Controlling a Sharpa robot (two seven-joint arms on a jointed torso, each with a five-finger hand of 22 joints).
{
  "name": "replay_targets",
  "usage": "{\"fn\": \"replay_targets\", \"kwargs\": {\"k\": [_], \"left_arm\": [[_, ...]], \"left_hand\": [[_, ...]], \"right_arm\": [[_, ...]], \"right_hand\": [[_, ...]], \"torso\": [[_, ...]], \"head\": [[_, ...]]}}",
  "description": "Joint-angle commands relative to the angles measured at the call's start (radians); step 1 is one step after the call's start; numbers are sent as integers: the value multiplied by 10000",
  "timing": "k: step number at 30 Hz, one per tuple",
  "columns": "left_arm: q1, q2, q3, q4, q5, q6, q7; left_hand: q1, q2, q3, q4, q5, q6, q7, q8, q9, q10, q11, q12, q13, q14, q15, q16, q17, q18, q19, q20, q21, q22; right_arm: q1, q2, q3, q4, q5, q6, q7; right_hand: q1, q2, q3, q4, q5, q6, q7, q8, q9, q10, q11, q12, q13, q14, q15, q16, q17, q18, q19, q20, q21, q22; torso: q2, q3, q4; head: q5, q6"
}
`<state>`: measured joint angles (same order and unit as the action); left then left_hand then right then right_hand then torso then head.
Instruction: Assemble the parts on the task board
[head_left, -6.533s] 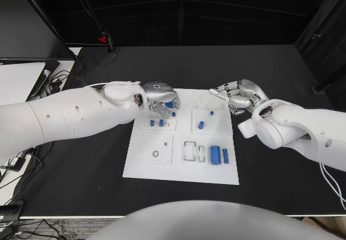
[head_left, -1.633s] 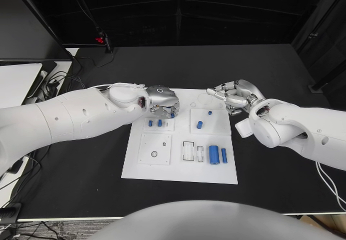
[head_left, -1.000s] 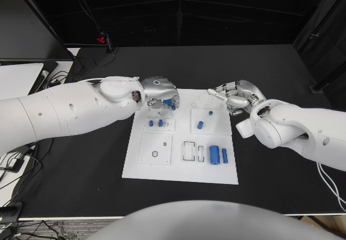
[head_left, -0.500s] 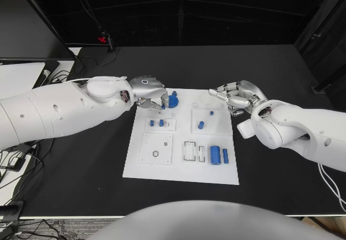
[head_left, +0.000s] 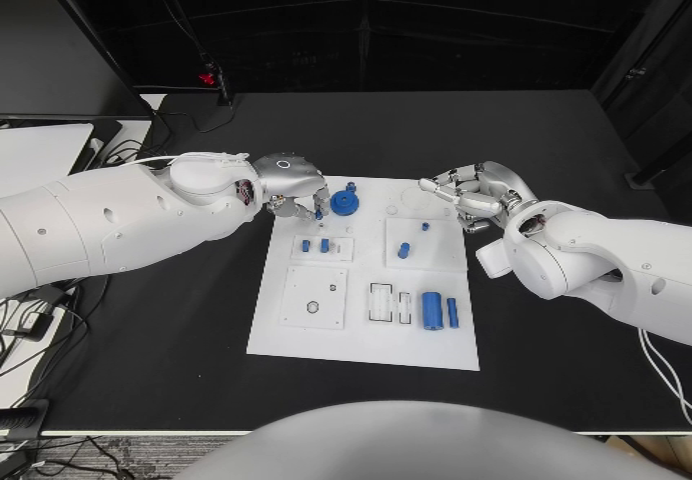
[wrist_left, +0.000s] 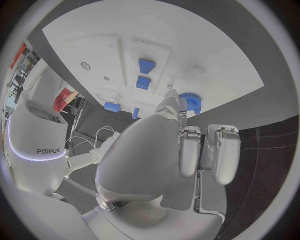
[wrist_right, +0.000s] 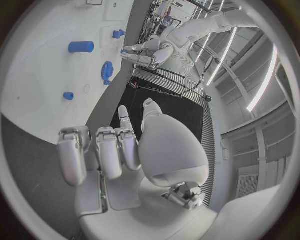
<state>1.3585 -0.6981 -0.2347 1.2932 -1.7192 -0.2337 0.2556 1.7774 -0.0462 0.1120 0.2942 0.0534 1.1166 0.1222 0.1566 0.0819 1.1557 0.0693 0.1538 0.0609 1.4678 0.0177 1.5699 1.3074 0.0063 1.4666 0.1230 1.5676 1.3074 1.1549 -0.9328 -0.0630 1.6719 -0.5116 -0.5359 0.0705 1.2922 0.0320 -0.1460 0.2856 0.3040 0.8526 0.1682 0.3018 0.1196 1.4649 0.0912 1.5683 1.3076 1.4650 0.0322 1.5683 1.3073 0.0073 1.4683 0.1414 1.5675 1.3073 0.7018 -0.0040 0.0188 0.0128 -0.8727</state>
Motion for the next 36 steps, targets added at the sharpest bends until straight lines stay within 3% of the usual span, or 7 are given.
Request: {"fn": "replay_targets", "kwargs": {"k": [1, 22, 28, 31, 36], "left_arm": [[-7, 19, 2, -40, -64, 288, -58], [-152, 245, 2, -193, -64, 539, -35], [-178, 292, 2, -247, -62, 574, -76], [-193, 300, 2, -286, -62, 619, -96], [-203, 327, 2, -395, -62, 615, -96]], "left_hand": [[-92, 34, 61, -16, -42, -2, 28, -13, 4, 35, 40, -35, -10, 1030, 1, 9, 2634, -63, 1042, -41, 32, 2634], [-133, 30, 83, -13, -43, -18, 34, -43, -7, 27, 50, -81, -9, 1030, 4, 9, 2634, -63, 1042, -39, 32, 2634], [-132, 11, 90, -22, -44, -26, 31, -56, -11, 26, 46, -98, -8, 1030, 5, 9, 2634, -63, 1042, -38, 32, 2634], [-130, 13, 95, -24, -43, -26, 31, -57, -12, 28, 45, -101, -8, 1030, 5, 9, 2634, -63, 1042, -38, 32, 2634], [-120, 16, 111, -28, -42, -27, 30, -64, -14, 31, 45, -110, -7, 1030, 5, 9, 2634, -63, 1042, -37, 32, 2634]], "right_arm": [[11, -5, 4, 14, 22, 31, 98], [7, 4, 4, 10, 17, 34, 95], [7, 12, 4, 23, -6, 16, 73], [6, 2, 4, 26, -16, 17, 70], [6, 2, 4, 33, -20, 33, 72]], "right_hand": [[11, 90, -78, 5, 27, -71, 9, 70, 11, 1059, 49, 25, 2632, 1058, 50, 25, 2635, -73, 1025, 62, 33, 2635], [45, 101, -88, -7, 76, -90, 10, 88, 11, 1059, 49, 25, 2632, 1058, 50, 25, 2635, -73, 1025, 61, 33, 2635], [52, 103, -93, -8, 90, -94, 10, 93, 11, 1059, 49, 25, 2632, 1058, 49, 25, 2635, -73, 1025, 61, 33, 2635], [52, 103, -93, -8, 90, -94, 10, 93, 11, 1059, 49, 25, 2632, 1058, 49, 25, 2635, -73, 1025, 61, 33, 2635], [52, 103, -93, -8, 90, -94, 10, 93, 11, 1059, 49, 25, 2632, 1058, 49, 25, 2635, -73, 1025, 61, 33, 2635]], "torso": [[5, -5, -10], [7, 0, -2], [3, 5, -31], [7, 7, 10], [1, 6, -8]], "head": [[-31, 1], [-72, 1], [-41, 1], [-89, 1], [-53, 1]]}}
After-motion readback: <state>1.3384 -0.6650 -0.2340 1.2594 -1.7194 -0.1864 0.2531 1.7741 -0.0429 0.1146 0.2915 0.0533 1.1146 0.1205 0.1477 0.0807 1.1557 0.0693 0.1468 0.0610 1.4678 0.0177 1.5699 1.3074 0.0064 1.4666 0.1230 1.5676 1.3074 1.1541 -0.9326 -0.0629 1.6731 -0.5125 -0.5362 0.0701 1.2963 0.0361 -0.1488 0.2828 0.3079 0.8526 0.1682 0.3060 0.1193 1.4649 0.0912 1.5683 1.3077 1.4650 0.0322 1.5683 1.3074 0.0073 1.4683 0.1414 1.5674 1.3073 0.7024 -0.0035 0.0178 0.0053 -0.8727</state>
